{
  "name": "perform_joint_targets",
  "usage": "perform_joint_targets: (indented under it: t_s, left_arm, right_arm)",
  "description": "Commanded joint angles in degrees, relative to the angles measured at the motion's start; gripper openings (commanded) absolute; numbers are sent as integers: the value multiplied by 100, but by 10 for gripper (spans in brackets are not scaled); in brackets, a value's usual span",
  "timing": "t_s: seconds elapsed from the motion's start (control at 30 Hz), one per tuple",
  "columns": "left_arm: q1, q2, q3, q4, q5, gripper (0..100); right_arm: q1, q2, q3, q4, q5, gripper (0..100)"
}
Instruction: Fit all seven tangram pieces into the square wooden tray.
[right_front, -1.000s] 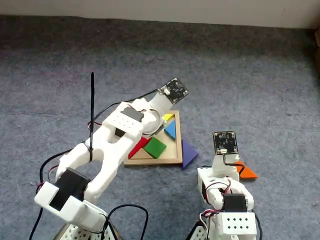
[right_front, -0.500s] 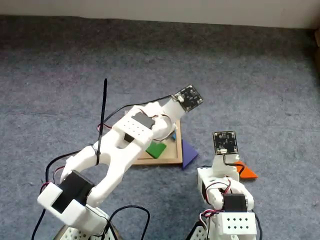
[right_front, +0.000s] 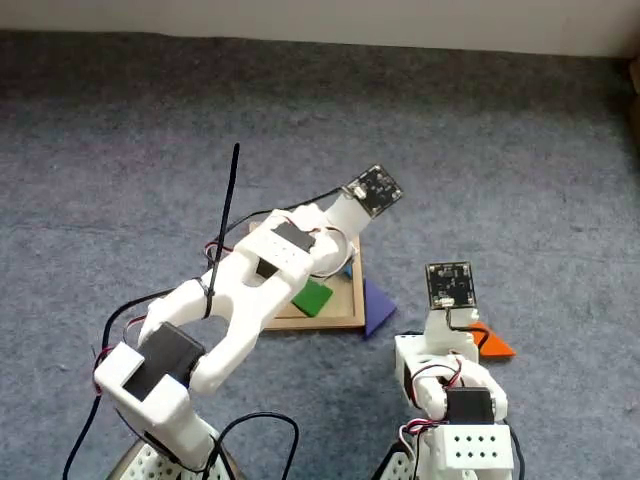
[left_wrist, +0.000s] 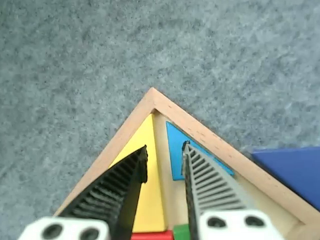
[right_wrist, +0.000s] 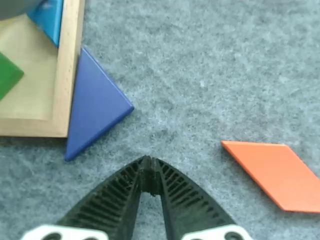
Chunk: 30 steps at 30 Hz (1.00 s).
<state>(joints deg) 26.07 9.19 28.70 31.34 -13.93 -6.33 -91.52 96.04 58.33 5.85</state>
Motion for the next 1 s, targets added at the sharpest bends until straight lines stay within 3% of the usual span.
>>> perform_joint_targets:
  t_s: [0.0,0.13,0.63,0.8,0.97]
  left_arm:
    - [31,-40,-224,721,-246,130]
    - [-180,-48,-224,1108,-369,130]
    - [-523,-1851,1253,1037,-352,130]
    - [-558,-2870,1877,422,246,130]
    - [-875,-3758,2818,-334,281,133]
  right_arm:
    - [57,-31,462,-92,-18,6]
    - [57,-31,462,-92,-18,6]
    - [57,-31,462,-92,-18,6]
    - [57,-31,462,-92,-18,6]
    - [57,-31,462,-92,-18,6]
